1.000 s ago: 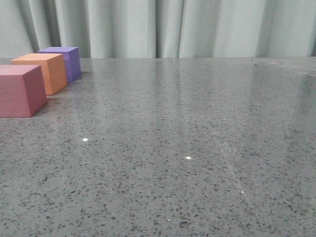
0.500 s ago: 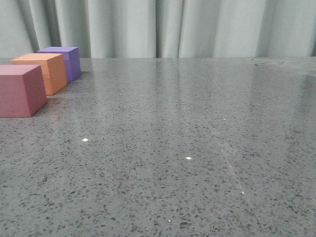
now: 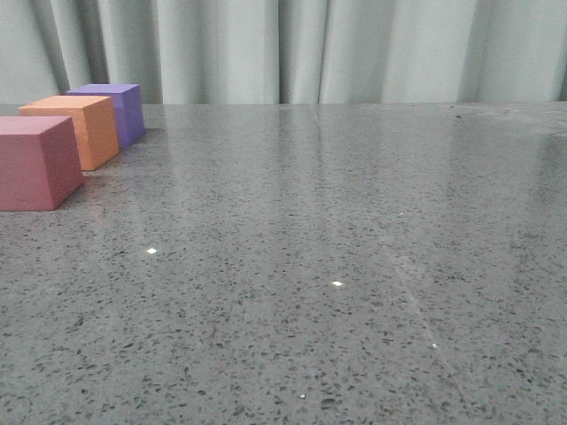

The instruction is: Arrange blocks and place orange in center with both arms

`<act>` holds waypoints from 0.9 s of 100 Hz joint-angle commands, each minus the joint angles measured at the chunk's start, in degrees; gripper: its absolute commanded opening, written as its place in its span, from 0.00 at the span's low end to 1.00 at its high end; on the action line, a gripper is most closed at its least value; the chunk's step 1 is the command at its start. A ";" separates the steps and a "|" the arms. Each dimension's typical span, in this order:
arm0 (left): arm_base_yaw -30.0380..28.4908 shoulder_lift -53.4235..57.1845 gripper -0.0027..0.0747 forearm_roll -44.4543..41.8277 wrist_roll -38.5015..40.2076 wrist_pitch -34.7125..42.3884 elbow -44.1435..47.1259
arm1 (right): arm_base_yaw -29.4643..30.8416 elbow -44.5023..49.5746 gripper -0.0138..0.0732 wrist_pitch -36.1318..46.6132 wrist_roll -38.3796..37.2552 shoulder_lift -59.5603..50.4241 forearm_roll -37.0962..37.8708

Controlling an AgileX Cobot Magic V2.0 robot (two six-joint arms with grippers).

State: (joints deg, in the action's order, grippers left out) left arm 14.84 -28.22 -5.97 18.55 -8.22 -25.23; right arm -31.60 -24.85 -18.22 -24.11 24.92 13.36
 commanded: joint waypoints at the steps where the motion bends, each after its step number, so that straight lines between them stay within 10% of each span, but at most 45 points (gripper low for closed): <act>1: -1.36 0.74 0.01 2.65 -5.03 5.97 0.20 | 0.14 -1.52 0.02 4.76 0.46 0.28 1.27; 13: -4.07 3.51 0.01 9.25 -19.09 5.86 3.45 | 0.14 -1.52 0.02 4.76 0.46 0.28 1.27; 90: -16.58 30.32 0.01 9.42 -21.37 8.97 26.14 | 0.14 -1.52 0.02 4.70 0.46 0.33 1.27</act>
State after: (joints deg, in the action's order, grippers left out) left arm -1.64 0.22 2.34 -3.00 -5.28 0.04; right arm -31.60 -24.85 -18.22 -24.11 24.92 13.36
